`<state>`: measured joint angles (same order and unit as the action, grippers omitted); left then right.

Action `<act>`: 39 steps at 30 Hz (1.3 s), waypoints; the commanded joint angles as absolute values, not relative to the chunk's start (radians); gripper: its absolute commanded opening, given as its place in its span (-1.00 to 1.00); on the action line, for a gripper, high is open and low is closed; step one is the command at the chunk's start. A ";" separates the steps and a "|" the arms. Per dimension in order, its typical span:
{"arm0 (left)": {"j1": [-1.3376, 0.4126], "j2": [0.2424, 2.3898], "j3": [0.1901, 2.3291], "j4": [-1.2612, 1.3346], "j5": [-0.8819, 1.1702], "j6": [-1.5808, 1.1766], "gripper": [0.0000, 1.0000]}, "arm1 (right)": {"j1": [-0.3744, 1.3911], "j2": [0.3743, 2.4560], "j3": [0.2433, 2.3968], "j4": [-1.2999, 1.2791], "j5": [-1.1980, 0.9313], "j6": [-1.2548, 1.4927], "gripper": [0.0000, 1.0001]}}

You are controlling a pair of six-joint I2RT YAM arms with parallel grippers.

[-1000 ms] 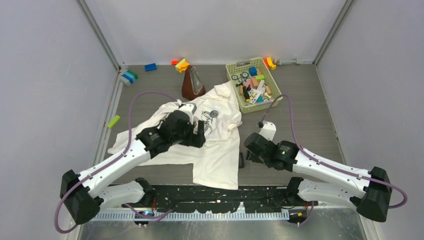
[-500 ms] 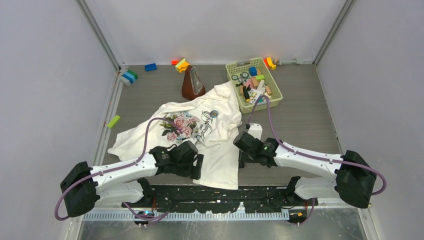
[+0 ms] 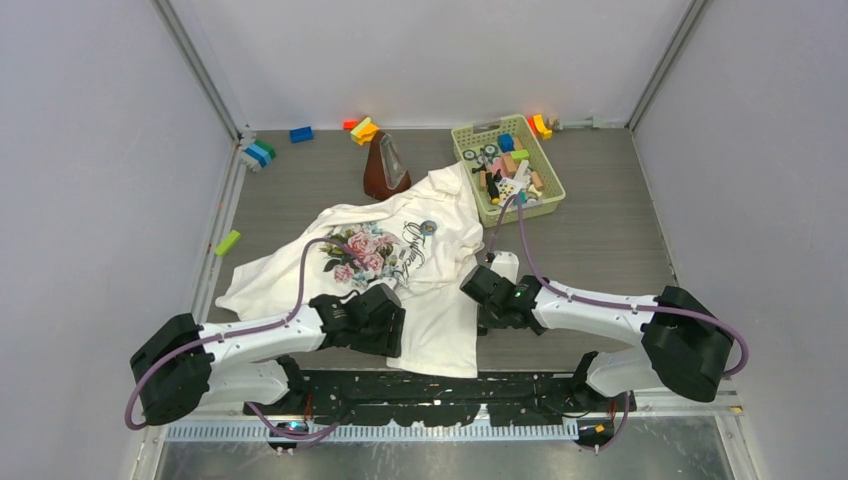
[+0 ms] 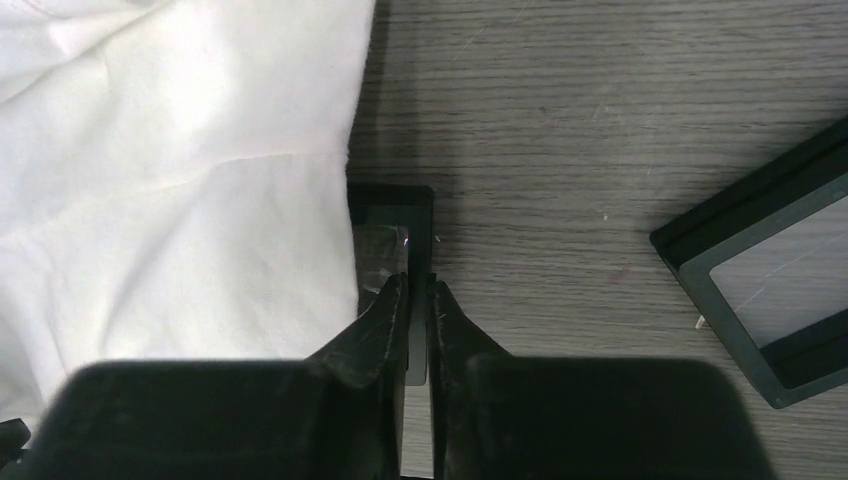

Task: Remove the brooch from the garment

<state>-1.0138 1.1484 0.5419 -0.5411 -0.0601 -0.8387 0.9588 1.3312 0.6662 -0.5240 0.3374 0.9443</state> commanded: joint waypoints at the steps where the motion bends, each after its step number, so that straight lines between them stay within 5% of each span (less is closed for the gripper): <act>1: -1.019 1.166 0.508 -0.446 -0.072 -0.848 0.13 | 0.952 1.319 0.658 -0.493 0.357 0.958 -0.84; 10: -1.001 1.078 0.449 -0.469 -0.165 -0.873 -1.00 | 0.786 1.244 0.654 -0.599 0.405 0.964 -0.99; 22: -0.998 0.916 0.546 -0.703 0.021 -0.833 -1.00 | 0.494 1.384 0.791 -0.665 0.582 1.022 -0.98; 24: -0.998 0.908 0.569 -0.747 0.104 -0.825 -1.00 | 0.485 1.402 0.839 -0.688 0.623 1.014 -0.83; 27: -1.008 0.894 0.578 -0.750 0.239 -0.844 -1.00 | 0.487 1.412 0.898 -0.717 0.624 0.959 -0.10; 35: -1.035 0.982 0.578 -0.686 0.430 -0.794 -1.00 | 0.583 1.174 0.744 -0.442 0.346 0.847 0.11; 37: -1.037 1.020 0.627 -0.710 0.427 -0.761 -0.70 | 0.625 1.177 0.732 -0.402 0.240 0.851 0.11; 39: -1.037 1.031 0.695 -0.784 0.331 -0.728 -0.16 | 0.705 1.215 0.753 -0.402 0.253 0.850 0.11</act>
